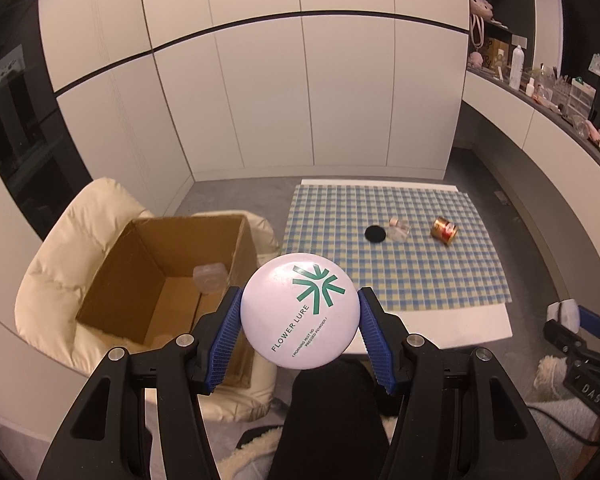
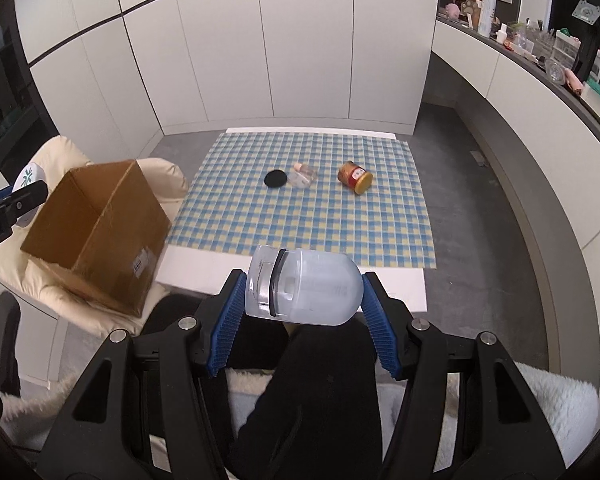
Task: Organize objects
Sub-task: 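Carry the clear case and white compact over the cardboard box with both tools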
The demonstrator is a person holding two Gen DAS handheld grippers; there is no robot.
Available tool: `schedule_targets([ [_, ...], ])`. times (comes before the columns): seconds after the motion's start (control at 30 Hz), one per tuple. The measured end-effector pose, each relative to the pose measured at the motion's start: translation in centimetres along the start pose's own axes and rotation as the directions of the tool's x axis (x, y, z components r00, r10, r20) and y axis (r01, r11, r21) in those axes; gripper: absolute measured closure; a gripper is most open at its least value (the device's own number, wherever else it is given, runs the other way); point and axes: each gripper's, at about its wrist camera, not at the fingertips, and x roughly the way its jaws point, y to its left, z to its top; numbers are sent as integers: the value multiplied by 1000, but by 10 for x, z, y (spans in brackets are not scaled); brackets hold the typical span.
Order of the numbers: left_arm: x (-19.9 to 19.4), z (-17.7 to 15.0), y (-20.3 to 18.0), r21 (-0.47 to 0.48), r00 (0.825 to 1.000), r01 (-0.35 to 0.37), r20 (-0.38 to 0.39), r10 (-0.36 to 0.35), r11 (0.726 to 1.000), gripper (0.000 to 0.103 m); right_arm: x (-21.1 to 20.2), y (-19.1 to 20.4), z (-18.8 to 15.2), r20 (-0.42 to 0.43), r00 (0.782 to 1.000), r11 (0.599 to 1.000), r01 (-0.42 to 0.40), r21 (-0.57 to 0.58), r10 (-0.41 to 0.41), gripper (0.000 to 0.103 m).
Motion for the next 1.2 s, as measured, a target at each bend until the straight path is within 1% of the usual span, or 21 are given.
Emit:
schedule_targets([
  [0.2,-8,-31,12,-17,1000,2,-28,-2,1000,45,-12,-9,-25,-14,1000,1000,10,14,-10,43],
  [0.33,-10,-43,23,-39,999,-6,-51,4,999,45,-20,-11,-27,-4,1000,999,31,9,-31,43],
  [0.57,-28,-40,35,-61,1000,-19,4,19,998,45,-37,-5,-29,24,999,999,35,-11,-35,43],
  [0.7,-31,-37,39,-77,1000,-4,-1,4,997,45,-45,-2,-27,43,999,999,32,-20,-31,43],
  [0.8,-32,-36,44,-82,1000,-26,4,26,996,45,-49,-2,-25,50,999,1000,20,-18,-19,43],
  [0.9,-34,-35,51,-108,1000,-29,5,30,994,45,-48,-2,-26,43,999,1000,7,-14,-6,43],
  [1.0,-37,-34,62,-128,998,-56,12,58,990,45,-45,1,-26,35,999,1000,-12,-16,12,43],
  [1.2,-43,-41,91,-189,994,-102,12,107,977,45,-32,25,-23,8,998,996,-64,-60,65,43],
])
